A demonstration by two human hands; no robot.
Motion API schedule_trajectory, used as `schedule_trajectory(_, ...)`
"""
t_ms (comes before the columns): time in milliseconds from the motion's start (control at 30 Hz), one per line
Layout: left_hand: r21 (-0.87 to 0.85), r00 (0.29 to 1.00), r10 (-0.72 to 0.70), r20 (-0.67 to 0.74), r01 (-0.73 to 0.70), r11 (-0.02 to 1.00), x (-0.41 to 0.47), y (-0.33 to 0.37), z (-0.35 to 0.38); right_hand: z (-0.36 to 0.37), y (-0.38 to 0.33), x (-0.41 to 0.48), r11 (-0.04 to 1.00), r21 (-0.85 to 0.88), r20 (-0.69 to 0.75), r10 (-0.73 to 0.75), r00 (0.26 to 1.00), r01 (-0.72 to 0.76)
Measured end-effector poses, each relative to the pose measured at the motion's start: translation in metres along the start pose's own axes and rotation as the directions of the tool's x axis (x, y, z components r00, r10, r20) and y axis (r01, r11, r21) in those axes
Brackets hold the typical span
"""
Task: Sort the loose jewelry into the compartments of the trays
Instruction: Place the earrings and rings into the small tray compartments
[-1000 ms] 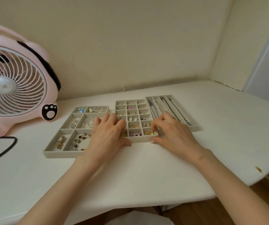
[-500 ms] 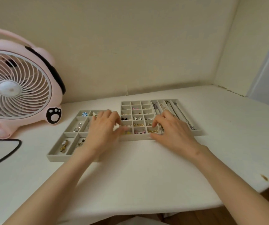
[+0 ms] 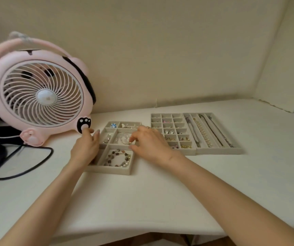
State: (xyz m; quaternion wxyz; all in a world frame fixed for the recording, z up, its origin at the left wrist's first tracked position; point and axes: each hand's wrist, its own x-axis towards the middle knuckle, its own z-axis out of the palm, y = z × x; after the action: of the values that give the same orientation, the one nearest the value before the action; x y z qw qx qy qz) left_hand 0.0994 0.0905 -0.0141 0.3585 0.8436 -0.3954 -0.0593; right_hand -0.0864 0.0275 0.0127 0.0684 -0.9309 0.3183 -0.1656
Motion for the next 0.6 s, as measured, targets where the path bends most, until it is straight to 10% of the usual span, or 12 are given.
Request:
schedule_trajectory(300, 0.072, 0.994, 0.098, -0.052, -0.094, 0.993, -0.014, -0.001, -0.017, 0.001, -0.003, 0.006, 0.998, -0.034, -0.022, 0.056, 0.998, -0.057)
schedule_trajectory(600, -0.078, 0.912, 0.000, 0.410, 0.035, 0.996, -0.052, 0.016, -0.052, -0.027, 0.006, -0.028, 0.999, 0.027, 0.171, -0.022, 0.985, 0.018)
